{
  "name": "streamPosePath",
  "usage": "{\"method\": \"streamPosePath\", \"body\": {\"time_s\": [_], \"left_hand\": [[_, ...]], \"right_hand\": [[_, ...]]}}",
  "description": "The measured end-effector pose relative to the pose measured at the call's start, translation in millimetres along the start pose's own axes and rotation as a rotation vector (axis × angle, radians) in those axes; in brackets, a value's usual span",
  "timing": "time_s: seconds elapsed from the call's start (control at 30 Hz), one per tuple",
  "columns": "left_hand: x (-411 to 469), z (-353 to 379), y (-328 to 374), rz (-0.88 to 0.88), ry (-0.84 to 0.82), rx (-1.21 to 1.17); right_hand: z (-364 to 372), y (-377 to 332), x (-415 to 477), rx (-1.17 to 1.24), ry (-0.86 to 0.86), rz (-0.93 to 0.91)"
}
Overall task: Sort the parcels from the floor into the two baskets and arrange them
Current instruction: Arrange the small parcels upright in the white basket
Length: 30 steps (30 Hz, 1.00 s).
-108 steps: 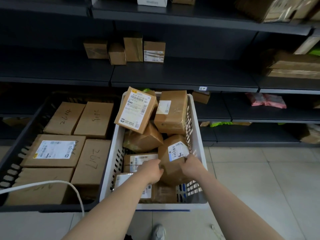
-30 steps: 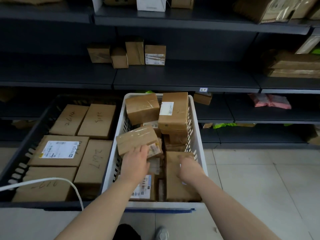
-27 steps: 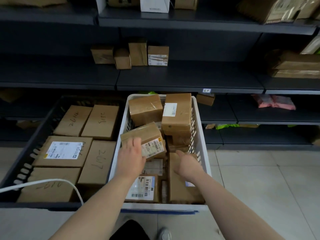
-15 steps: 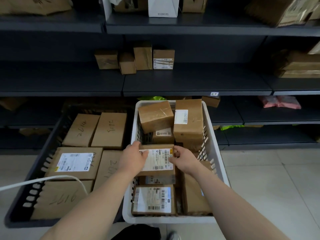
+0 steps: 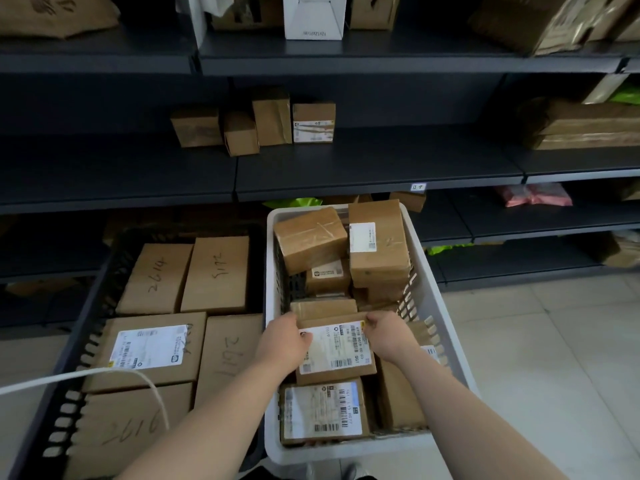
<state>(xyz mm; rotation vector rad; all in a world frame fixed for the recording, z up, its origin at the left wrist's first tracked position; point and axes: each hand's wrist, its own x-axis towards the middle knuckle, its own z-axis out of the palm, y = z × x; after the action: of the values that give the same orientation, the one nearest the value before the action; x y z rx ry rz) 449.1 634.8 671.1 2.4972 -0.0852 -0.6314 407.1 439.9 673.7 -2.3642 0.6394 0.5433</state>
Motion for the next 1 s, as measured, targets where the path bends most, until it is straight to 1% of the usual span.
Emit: {"method": "streamPosePath", "body": {"time_s": [0.1, 0.2, 0.27, 0.37, 0.47, 0.57, 0.77, 0.83, 0.9, 1.0], "left_hand": [[3, -5, 2, 0.010, 0.009, 0.029], [6, -11, 5, 0.003, 0.091, 0.003], [9, -13, 6, -0.023, 0.096, 0.010], [13, -12, 6, -0.041, 0.017, 0.121], [18, -8, 5, -0.056, -0.043, 0.195], [25, -6, 10, -0.081, -0.086, 0.236], [32, -3, 15, -0.150, -0.146, 0.292], [38, -3, 20, -0.172, -0.181, 0.236], [45, -4, 27, -0.196, -0.196, 0.123], [59, -4, 30, -0.240, -0.154, -0.060]], "right_hand": [[0, -1, 4, -0.034, 0.009, 0.037], [0, 1, 6, 0.025, 0.005, 0.060], [1, 2, 8, 0.072, -0.012, 0.085], [6, -2, 13, 0.102, -0.038, 0.107], [13, -7, 21, 0.032, -0.057, 0.140], [11, -11, 28, -0.049, -0.100, 0.158], [2, -8, 41, -0.049, -0.183, 0.152], [-5, -12, 48, -0.008, -0.207, 0.162], [-11, -14, 59, 0.060, -0.187, 0.159], [-4, -15, 75, 0.301, -0.216, 0.166]]}}
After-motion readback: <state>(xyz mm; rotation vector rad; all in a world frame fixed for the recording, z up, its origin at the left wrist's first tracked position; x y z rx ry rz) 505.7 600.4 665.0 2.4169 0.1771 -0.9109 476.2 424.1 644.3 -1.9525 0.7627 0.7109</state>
